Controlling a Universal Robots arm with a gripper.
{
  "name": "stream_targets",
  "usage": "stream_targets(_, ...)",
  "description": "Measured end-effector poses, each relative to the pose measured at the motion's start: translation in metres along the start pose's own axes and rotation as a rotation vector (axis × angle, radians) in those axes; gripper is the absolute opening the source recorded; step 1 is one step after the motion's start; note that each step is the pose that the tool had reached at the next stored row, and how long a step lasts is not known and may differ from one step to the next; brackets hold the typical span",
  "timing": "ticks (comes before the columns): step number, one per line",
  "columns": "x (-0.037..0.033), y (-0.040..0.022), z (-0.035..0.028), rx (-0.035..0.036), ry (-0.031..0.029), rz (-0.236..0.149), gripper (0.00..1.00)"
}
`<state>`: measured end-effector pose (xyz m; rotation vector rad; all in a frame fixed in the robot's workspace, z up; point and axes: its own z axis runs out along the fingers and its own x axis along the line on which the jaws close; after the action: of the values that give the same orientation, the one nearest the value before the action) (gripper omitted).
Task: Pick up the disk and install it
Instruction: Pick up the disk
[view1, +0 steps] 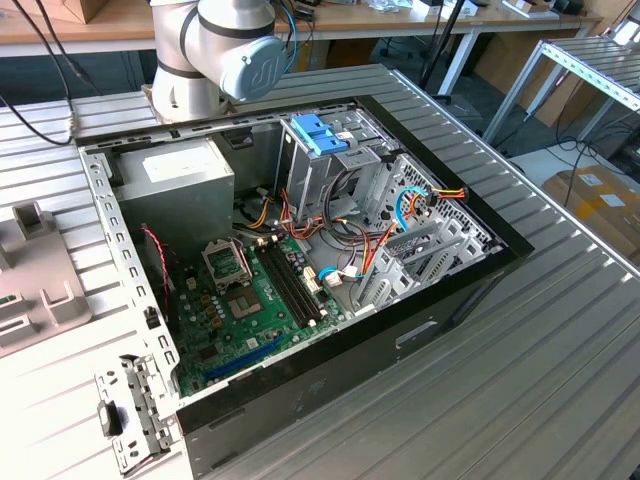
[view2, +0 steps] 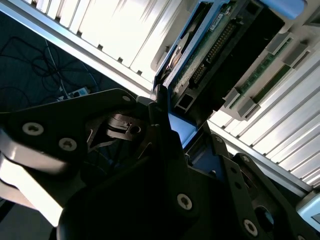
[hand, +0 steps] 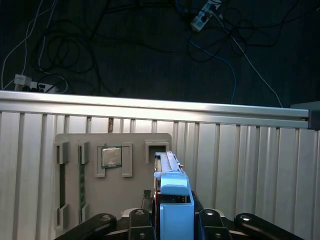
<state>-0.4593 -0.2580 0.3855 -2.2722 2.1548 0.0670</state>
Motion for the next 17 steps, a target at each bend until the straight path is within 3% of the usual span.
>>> stream_targets(17,-0.0005,0.0003,-0.0130,0.0000,-0.0005,0.000,0.37)
